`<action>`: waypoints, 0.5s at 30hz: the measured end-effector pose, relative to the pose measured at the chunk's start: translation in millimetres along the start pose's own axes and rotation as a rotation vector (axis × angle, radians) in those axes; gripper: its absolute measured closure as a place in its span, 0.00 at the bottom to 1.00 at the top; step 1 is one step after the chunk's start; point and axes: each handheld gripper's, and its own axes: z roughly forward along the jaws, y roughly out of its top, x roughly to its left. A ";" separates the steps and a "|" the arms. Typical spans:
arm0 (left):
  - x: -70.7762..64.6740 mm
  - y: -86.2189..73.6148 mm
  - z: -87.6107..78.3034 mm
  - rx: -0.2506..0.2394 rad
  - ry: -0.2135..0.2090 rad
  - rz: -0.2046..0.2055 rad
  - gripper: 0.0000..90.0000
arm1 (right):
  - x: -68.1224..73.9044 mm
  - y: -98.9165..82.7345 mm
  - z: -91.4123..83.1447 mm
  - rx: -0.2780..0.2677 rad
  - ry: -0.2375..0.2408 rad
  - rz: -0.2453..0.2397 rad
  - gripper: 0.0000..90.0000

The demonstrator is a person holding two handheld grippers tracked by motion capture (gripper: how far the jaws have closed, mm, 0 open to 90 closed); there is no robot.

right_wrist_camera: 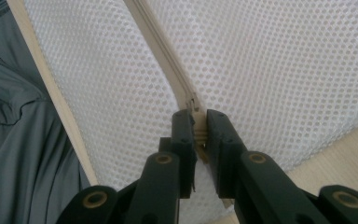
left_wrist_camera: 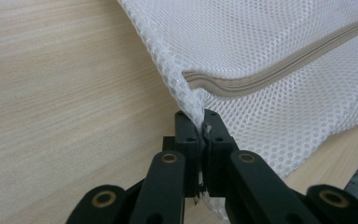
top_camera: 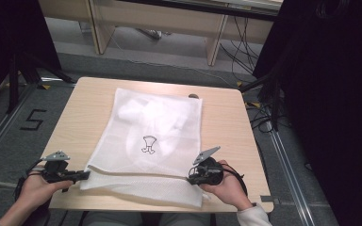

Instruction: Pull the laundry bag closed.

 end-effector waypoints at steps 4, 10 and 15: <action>4.1 0.5 -3.5 0.027 0.054 0.043 0.96 | -2.7 -3.9 -1.3 0.028 -0.037 -0.024 1.00; 6.5 1.0 -4.5 0.043 0.069 0.065 0.96 | -17.9 -24.1 -13.9 0.007 -0.079 0.080 1.00; 0.4 0.6 -1.1 0.056 0.055 0.083 0.95 | -13.8 -22.0 -9.3 0.009 -0.065 0.069 1.00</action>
